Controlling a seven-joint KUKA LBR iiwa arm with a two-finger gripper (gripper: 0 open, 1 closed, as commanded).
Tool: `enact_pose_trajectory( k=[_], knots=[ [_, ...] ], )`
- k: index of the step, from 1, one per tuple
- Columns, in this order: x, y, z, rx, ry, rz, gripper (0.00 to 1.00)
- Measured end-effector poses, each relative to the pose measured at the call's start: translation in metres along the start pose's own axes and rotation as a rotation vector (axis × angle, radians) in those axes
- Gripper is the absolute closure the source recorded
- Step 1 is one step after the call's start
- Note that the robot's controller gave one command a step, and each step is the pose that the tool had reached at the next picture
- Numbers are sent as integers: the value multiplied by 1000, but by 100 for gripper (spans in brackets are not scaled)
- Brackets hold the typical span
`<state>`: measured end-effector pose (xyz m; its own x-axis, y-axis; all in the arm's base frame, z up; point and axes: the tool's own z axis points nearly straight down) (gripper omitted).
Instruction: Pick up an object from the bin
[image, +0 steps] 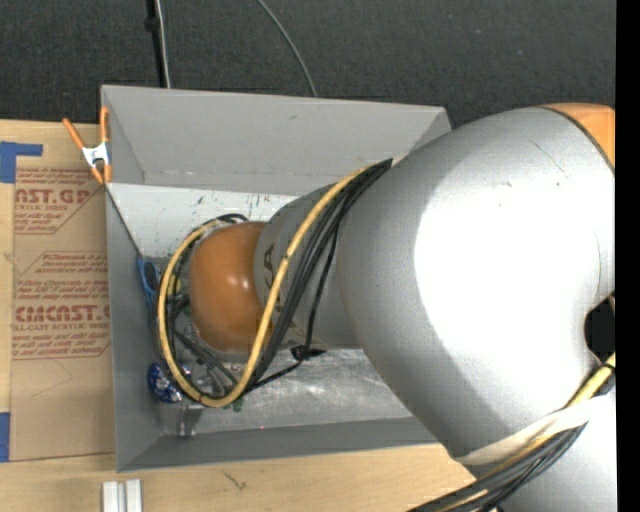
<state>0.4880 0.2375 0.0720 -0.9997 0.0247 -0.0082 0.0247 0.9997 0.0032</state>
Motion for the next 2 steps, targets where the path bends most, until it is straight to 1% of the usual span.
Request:
enact_pose_trajectory(
  k=[1, 2],
  knots=[
    [0, 0, -1, -1, 3, 0, 100],
    [0, 0, -1, -1, 3, 0, 100]
  ],
)
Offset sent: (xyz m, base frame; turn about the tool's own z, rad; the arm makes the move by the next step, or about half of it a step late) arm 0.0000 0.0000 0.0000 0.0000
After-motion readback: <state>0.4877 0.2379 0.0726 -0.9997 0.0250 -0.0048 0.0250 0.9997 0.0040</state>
